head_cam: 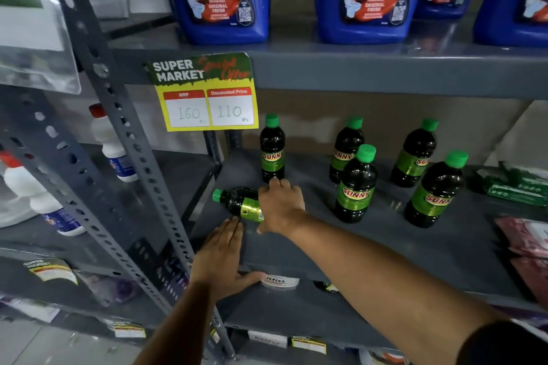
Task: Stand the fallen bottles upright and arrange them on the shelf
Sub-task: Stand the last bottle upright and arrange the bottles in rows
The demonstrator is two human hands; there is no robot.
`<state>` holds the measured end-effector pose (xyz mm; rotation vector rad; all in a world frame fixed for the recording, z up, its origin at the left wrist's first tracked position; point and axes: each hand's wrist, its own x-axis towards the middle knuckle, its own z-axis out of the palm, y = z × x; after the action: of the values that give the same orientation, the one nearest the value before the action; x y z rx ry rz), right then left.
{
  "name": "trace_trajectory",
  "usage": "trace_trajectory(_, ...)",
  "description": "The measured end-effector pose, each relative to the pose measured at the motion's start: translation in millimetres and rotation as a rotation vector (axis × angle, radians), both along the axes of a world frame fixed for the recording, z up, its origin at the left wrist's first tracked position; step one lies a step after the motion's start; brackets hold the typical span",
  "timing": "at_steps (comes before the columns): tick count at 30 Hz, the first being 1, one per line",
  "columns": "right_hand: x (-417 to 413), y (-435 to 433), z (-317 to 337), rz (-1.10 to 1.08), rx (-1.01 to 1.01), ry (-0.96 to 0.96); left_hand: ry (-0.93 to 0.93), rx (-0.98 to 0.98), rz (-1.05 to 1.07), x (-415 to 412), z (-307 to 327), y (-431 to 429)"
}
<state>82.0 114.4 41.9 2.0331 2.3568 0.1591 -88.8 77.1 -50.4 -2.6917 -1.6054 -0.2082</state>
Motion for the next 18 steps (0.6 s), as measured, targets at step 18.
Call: trace_trajectory(18, 55.2, 14.7, -51.2, 0.010, -0.234, 1.355, -0.042, 0.044, -0.012, -2.5, -0.9, 0.1)
